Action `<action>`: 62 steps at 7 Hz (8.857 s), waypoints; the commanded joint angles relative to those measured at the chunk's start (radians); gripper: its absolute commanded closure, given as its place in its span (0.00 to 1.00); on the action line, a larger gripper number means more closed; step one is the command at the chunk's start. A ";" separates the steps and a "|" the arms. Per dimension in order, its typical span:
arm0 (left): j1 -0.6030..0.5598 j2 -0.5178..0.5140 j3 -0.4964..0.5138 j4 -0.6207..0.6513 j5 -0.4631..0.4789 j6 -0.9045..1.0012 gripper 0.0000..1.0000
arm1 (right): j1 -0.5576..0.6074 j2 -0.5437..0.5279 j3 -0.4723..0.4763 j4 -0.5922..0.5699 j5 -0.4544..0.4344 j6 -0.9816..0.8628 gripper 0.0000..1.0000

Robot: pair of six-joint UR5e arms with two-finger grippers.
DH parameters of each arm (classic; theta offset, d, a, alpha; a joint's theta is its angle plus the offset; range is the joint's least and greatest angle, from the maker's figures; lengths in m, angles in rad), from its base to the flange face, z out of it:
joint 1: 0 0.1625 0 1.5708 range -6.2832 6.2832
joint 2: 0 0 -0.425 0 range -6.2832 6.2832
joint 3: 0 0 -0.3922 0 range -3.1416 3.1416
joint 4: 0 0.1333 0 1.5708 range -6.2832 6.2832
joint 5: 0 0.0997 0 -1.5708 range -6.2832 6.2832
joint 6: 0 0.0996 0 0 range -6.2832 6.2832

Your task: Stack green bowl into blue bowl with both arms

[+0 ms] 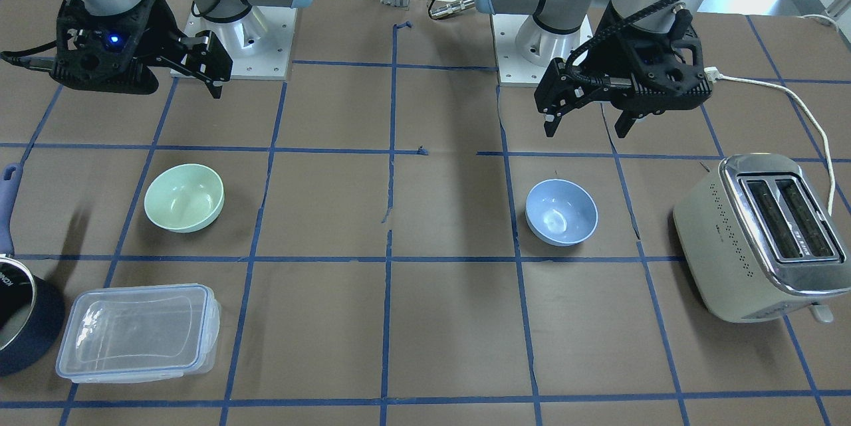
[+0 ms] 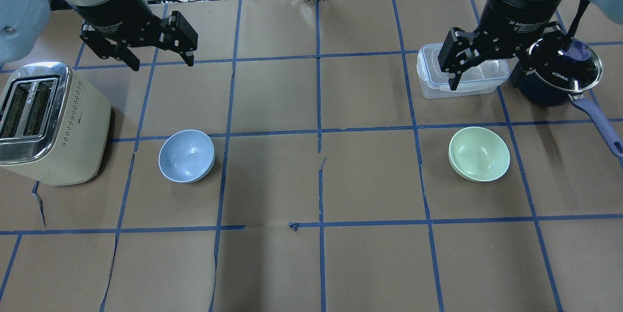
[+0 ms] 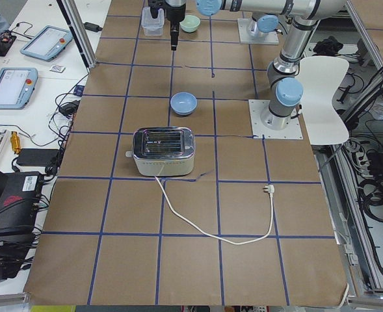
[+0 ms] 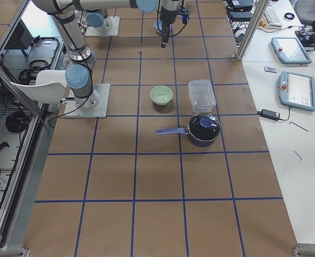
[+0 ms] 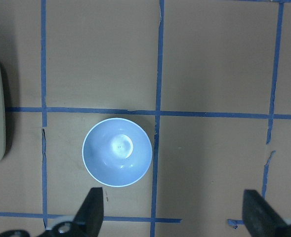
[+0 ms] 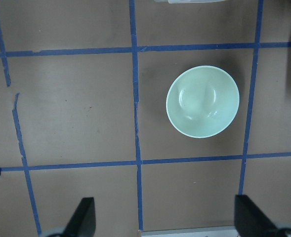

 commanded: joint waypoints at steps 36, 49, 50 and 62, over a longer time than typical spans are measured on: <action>-0.052 -0.151 -0.444 0.517 -0.121 -0.086 1.00 | -0.114 0.175 0.610 -0.901 0.002 0.004 0.00; -0.170 -0.299 -0.207 0.562 -0.116 -0.165 0.31 | -0.056 0.176 0.317 -0.529 0.001 0.224 1.00; -0.124 -0.241 -0.168 0.437 -0.086 -0.056 0.27 | 0.001 0.199 0.245 -0.484 0.004 0.340 1.00; 0.019 0.011 -0.012 0.003 -0.026 0.127 0.00 | 0.455 0.626 -0.290 -0.364 0.114 0.887 1.00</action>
